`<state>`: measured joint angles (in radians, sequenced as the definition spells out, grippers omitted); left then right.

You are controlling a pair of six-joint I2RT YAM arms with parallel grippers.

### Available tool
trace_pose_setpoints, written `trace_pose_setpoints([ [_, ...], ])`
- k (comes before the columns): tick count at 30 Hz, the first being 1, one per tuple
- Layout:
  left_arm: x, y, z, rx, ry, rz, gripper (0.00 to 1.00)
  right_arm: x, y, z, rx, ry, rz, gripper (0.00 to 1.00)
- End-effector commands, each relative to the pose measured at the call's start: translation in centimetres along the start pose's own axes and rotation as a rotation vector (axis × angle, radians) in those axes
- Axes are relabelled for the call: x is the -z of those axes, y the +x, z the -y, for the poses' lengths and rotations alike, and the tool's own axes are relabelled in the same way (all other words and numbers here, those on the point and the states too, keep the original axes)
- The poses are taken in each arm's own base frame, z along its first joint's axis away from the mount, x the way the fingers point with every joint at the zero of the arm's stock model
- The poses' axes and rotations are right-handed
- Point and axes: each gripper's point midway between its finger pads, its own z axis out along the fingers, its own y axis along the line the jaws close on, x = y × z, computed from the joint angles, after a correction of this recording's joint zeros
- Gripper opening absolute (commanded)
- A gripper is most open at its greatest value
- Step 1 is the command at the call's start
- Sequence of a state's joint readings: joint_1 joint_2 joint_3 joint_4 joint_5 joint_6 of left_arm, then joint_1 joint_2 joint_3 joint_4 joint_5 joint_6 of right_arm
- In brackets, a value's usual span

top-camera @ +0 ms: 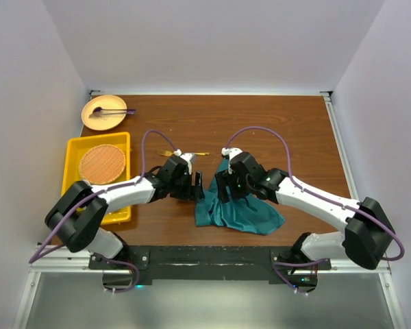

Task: Fold the napkin, place the utensils inside, and roll it up
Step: Flatten the napkin out

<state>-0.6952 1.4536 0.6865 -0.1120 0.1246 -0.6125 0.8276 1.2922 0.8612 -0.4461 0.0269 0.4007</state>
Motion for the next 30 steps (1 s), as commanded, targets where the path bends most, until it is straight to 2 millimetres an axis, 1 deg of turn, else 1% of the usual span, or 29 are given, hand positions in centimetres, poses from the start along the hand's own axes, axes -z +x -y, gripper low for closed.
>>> trace_pose_setpoints([
  [1, -1.1, -2.4, 1.5, 0.015, 0.034, 0.053, 0.77, -1.7, -1.7, 0.3, -0.03, -0.019, 0.055, 0.75],
  [2, -1.2, -2.4, 1.4, 0.013, 0.028, 0.053, 0.76, -1.9, -1.8, -0.1, -0.022, -0.046, 0.055, 0.74],
  [3, -1.4, -2.4, 1.2, 0.016, 0.022, 0.051, 0.75, -2.3, -1.4, -0.2, -0.02, -0.053, 0.044, 0.74],
  [6, -2.0, -2.1, 1.0, 0.023, 0.024, 0.046, 0.69, -3.6, -0.3, 0.0, -0.022, -0.045, 0.008, 0.72],
  [7, -2.1, -1.8, 1.1, 0.027, 0.028, 0.033, 0.65, -3.9, -0.1, 0.1, -0.022, -0.044, -0.005, 0.7],
  [8, -2.2, -1.8, 1.1, 0.028, 0.031, 0.029, 0.59, -4.3, 0.2, 0.2, -0.018, -0.041, -0.02, 0.66],
  [9, -2.4, -2.4, 1.7, 0.025, 0.051, 0.051, 0.56, -4.4, 0.1, 0.2, -0.017, -0.039, -0.021, 0.65],
  [10, -2.5, -2.6, 1.8, 0.025, 0.057, 0.054, 0.52, -4.5, 0.1, 0.3, -0.013, -0.036, -0.022, 0.62],
  [11, -2.5, -2.8, 1.9, 0.023, 0.059, 0.056, 0.46, -4.5, 0.1, 0.4, -0.012, -0.029, -0.024, 0.53],
  [12, -2.5, -2.9, 1.9, 0.02, 0.059, 0.056, 0.42, -4.4, -0.1, 0.4, -0.009, -0.026, -0.016, 0.49],
  [13, -2.4, -3.6, 2.3, 0.009, 0.061, 0.071, 0.38, -4.4, -0.1, 0.6, -0.011, -0.018, -0.016, 0.44],
  [14, -2.3, -3.9, 2.3, 0.0, 0.057, 0.075, 0.3, -4.3, -0.4, 0.6, -0.017, -0.017, -0.008, 0.32],
  [16, -2.0, -5.0, 2.6, -0.021, 0.046, 0.085, 0.22, -4.3, -0.7, 0.7, -0.029, -0.023, -0.001, 0.17],
  [17, -1.9, -5.1, 2.6, -0.03, 0.035, 0.077, 0.14, -4.3, -0.8, 0.8, -0.043, -0.027, 0.001, 0.08],
  [18, -1.7, -5.7, 2.8, -0.039, 0.032, 0.083, 0.08, -4.2, -1.3, 1.5, -0.063, -0.012, 0.007, 0.0],
  [19, -1.3, -7.6, 3.6, -0.057, 0.032, 0.118, 0.01, -4.0, -1.7, 2.3, -0.084, 0.014, 0.019, 0.0],
  [20, -0.9, -8.3, 3.7, -0.066, 0.02, 0.122, 0.0, -3.6, -1.9, 3.1, -0.107, 0.041, 0.021, 0.0],
  [21, -0.6, -9.2, 4.1, -0.076, 0.021, 0.137, 0.0, -2.9, -3.4, 4.7, -0.146, 0.084, 0.061, 0.0],
  [22, 0.1, -11.7, 5.5, -0.098, 0.043, 0.191, 0.0, -1.5, -4.8, 5.4, -0.16, 0.097, 0.109, 0.0],
  [23, 0.5, -13.0, 5.8, -0.102, 0.042, 0.208, 0.0, -0.6, -5.4, 6.5, -0.177, 0.129, 0.119, 0.0],
  [24, 0.6, -14.2, 6.3, -0.108, 0.049, 0.225, 0.0, 1.0, -7.8, 8.0, -0.207, 0.165, 0.182, 0.0],
  [25, 1.9, -17.5, 8.3, -0.132, 0.092, 0.295, 0.0, 2.9, -9.3, 9.3, -0.223, 0.218, 0.24, 0.0],
  [26, 2.4, -19.4, 8.9, -0.137, 0.111, 0.329, 0.0, 5.2, -11.4, 11.0, -0.247, 0.268, 0.294, 0.0],
  [27, 1.9, -20.8, 9.6, -0.149, 0.132, 0.339, 0.0, 6.7, -12.6, 11.9, -0.256, 0.299, 0.333, 0.0],
  [28, 4.0, -24.5, 12.8, -0.187, 0.221, 0.414, 0.0, 8.6, -13.8, 13.3, -0.248, 0.364, 0.377, 0.0],
  [29, 4.8, -26.6, 14.0, -0.208, 0.26, 0.454, 0.0, 10.6, -14.3, 14.3, -0.248, 0.41, 0.392, 0.0],
  [30, 3.9, -27.9, 15.0, -0.233, 0.289, 0.458, 0.0, 14.0, -17.0, 15.3, -0.257, 0.456, 0.473, 0.0],
])
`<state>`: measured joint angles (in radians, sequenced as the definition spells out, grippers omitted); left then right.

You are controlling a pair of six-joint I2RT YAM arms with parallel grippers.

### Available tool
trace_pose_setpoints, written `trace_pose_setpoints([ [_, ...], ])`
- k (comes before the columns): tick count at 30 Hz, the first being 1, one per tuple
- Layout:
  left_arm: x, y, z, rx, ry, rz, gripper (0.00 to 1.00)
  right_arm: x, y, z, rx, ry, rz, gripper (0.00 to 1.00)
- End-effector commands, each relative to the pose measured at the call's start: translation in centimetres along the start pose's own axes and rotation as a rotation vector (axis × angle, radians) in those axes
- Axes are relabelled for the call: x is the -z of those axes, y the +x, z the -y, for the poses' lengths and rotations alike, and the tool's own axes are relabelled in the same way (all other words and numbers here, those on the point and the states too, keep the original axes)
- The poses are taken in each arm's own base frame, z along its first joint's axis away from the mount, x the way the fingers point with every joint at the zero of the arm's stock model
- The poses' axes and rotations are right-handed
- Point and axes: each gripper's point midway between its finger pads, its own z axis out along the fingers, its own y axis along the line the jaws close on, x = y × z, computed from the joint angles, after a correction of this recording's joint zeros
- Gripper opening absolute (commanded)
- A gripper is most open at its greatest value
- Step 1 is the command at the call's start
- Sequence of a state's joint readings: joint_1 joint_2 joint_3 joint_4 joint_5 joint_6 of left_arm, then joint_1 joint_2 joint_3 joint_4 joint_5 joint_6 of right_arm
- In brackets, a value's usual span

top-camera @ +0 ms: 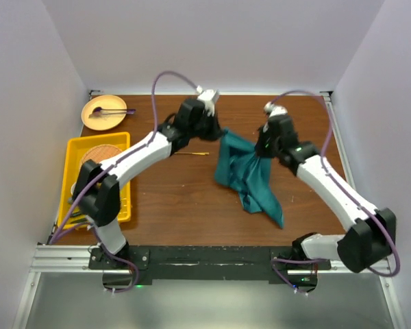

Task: Fold the napkin, place the utensils inside, and roll it up
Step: Flatten the napkin out

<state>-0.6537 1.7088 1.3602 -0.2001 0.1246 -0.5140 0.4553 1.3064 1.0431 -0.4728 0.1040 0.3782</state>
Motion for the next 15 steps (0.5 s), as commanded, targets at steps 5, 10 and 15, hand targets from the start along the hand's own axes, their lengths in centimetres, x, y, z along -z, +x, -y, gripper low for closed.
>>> trace_pose_setpoints([
  [5, 3.7, -22.6, 12.4, -0.313, 0.354, 0.509, 0.0, 17.7, -17.6, 6.3, 0.05, 0.307, 0.48, 0.0],
  [10, 8.2, -24.9, 15.6, -0.482, 0.481, 0.649, 0.0, 21.3, -17.2, 3.3, 0.119, 0.129, 0.478, 0.0],
  [15, 8.7, -20.5, 11.0, -0.484, 0.356, 0.56, 0.0, 19.6, -7.5, -2.3, 0.26, -0.275, 0.206, 0.0],
])
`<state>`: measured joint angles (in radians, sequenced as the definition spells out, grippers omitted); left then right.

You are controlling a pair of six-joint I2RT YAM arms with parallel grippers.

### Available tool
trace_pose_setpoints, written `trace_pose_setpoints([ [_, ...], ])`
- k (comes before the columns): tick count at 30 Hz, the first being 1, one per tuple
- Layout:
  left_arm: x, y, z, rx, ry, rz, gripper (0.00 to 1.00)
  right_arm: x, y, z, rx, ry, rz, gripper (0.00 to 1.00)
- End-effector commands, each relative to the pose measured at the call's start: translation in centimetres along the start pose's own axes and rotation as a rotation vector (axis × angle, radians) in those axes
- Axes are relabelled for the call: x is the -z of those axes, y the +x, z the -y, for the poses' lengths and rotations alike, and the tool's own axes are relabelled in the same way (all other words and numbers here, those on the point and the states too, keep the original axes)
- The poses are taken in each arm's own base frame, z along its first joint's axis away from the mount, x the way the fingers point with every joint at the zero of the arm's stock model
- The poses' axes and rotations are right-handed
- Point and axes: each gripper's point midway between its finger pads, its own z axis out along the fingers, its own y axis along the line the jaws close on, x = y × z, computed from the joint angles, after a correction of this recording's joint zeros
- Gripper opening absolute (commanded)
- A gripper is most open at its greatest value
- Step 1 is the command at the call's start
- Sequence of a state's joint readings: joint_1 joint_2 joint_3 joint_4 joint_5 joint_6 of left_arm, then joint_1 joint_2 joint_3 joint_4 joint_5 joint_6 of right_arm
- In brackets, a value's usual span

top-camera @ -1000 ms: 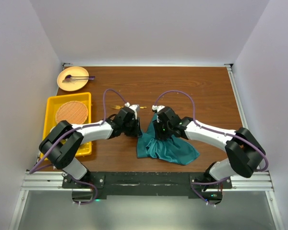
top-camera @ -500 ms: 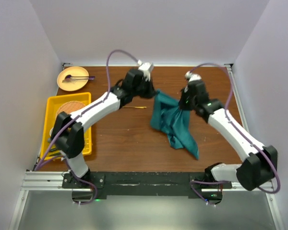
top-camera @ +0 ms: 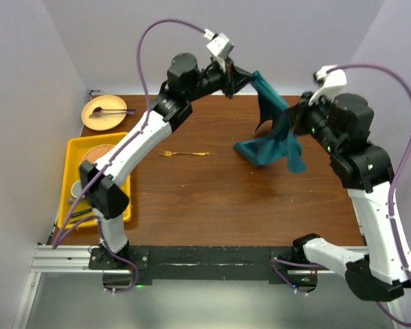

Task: Fold the napkin, place the utensils inside, and roll it up
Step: Flatten the napkin out

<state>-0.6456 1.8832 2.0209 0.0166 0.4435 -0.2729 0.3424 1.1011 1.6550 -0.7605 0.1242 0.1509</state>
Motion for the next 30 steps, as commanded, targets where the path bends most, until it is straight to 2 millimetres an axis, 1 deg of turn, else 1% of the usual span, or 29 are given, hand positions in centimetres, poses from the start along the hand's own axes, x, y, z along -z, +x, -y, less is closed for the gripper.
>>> trace_pose_setpoints([
  [1, 5.4, 1.4, -4.0, -0.083, -0.178, -0.034, 0.0, 3.9, 10.3, -5.0, 0.072, -0.374, -0.331, 0.0],
  [2, 6.4, 2.2, -4.2, -0.065, -0.198, -0.053, 0.0, 4.7, 11.6, -6.1, 0.06, -0.448, -0.365, 0.0],
  [3, 8.2, 3.3, -4.0, -0.044, -0.221, -0.084, 0.0, 6.2, 11.8, -7.9, 0.042, -0.578, -0.378, 0.0],
  [4, 9.6, 4.0, -4.3, -0.038, -0.251, -0.106, 0.0, 7.5, 11.9, -8.9, 0.03, -0.657, -0.381, 0.0],
  [5, 11.1, 5.2, -4.4, -0.019, -0.29, -0.147, 0.0, 8.4, 13.0, -9.6, 0.007, -0.713, -0.422, 0.0],
  [6, 13.6, 6.3, -4.0, 0.006, -0.342, -0.166, 0.0, 9.0, 13.6, -10.3, -0.017, -0.765, -0.447, 0.0],
  [7, 15.2, 7.3, -3.9, 0.024, -0.365, -0.194, 0.0, 10.0, 14.2, -11.1, -0.073, -0.819, -0.484, 0.0],
  [8, 16.5, 8.2, -3.7, 0.04, -0.391, -0.217, 0.0, 9.3, 16.0, -11.4, -0.124, -0.826, -0.53, 0.0],
  [9, 18.8, 9.6, -3.2, 0.074, -0.432, -0.237, 0.0, 9.2, 16.9, -12.0, -0.17, -0.856, -0.555, 0.0],
  [10, 20.5, 10.9, -3.6, 0.09, -0.493, -0.267, 0.0, 9.3, 17.8, -12.8, -0.257, -0.881, -0.604, 0.0],
  [11, 21.9, 12.1, -3.6, 0.102, -0.528, -0.293, 0.0, 8.7, 20.2, -13.9, -0.291, -0.943, -0.638, 0.0],
  [12, 24.3, 14.0, -3.9, 0.13, -0.607, -0.315, 0.0, 8.2, 21.6, -14.4, -0.313, -0.935, -0.669, 0.0],
  [13, 25.7, 15.4, -4.0, 0.152, -0.641, -0.349, 0.0, 7.5, 22.6, -15.1, -0.315, -0.923, -0.681, 0.0],
  [14, 26.8, 15.6, -3.6, 0.159, -0.655, -0.337, 0.0, 6.5, 26.3, -16.1, -0.271, -0.867, -0.77, 0.0],
  [15, 28.0, 18.4, -3.4, 0.195, -0.671, -0.382, 0.0, 6.1, 27.8, -17.0, -0.25, -0.861, -0.801, 0.0],
  [16, 28.6, 19.4, -3.4, 0.211, -0.679, -0.391, 0.0, 5.2, 28.6, -18.5, -0.235, -0.871, -0.799, 0.0],
  [17, 29.1, 20.0, -3.2, 0.228, -0.686, -0.394, 0.0, 4.8, 31.4, -20.0, -0.212, -0.873, -0.871, 0.0],
  [18, 30.0, 21.4, -3.8, 0.248, -0.739, -0.41, 0.0, 4.2, 32.3, -21.0, -0.229, -0.881, -0.887, 0.0],
  [19, 30.5, 22.0, -4.0, 0.261, -0.766, -0.429, 0.0, 3.5, 32.3, -22.3, -0.257, -0.911, -0.873, 0.02],
  [20, 30.8, 22.8, -4.4, 0.275, -0.792, -0.451, 0.0, 3.1, 32.5, -22.9, -0.254, -0.924, -0.891, 0.13],
  [21, 30.8, 22.9, -4.5, 0.293, -0.802, -0.452, 0.0, 1.6, 33.8, -22.7, -0.243, -0.856, -0.923, 0.36],
  [22, 30.8, 23.3, -4.5, 0.306, -0.805, -0.473, 0.0, 0.4, 34.1, -21.2, -0.214, -0.774, -0.93, 0.43],
  [23, 30.7, 24.0, -4.7, 0.32, -0.806, -0.502, 0.0, -1.3, 32.4, -20.8, -0.194, -0.72, -0.873, 0.5],
  [24, 30.4, 24.1, -4.7, 0.325, -0.801, -0.511, 0.0, -3.5, 31.7, -18.9, -0.158, -0.589, -0.812, 0.7],
  [25, 30.7, 24.5, -4.7, 0.328, -0.81, -0.532, 0.0, -5.3, 30.9, -15.8, -0.163, -0.462, -0.792, 0.77],
  [26, 30.7, 24.8, -4.8, 0.329, -0.815, -0.541, 0.0, -6.8, 29.5, -14.1, -0.179, -0.39, -0.746, 0.83],
  [27, 30.7, 24.9, -4.9, 0.327, -0.816, -0.543, 0.0, -7.8, 29.0, -12.1, -0.199, -0.322, -0.725, 0.86],
  [28, 30.6, 24.8, -4.9, 0.324, -0.807, -0.536, 0.0, -9.4, 28.4, -8.0, -0.25, -0.184, -0.697, 0.89],
  [30, 30.4, 25.0, -4.6, 0.333, -0.785, -0.537, 0.0, -10.4, 28.2, -4.6, -0.289, -0.089, -0.683, 0.9],
])
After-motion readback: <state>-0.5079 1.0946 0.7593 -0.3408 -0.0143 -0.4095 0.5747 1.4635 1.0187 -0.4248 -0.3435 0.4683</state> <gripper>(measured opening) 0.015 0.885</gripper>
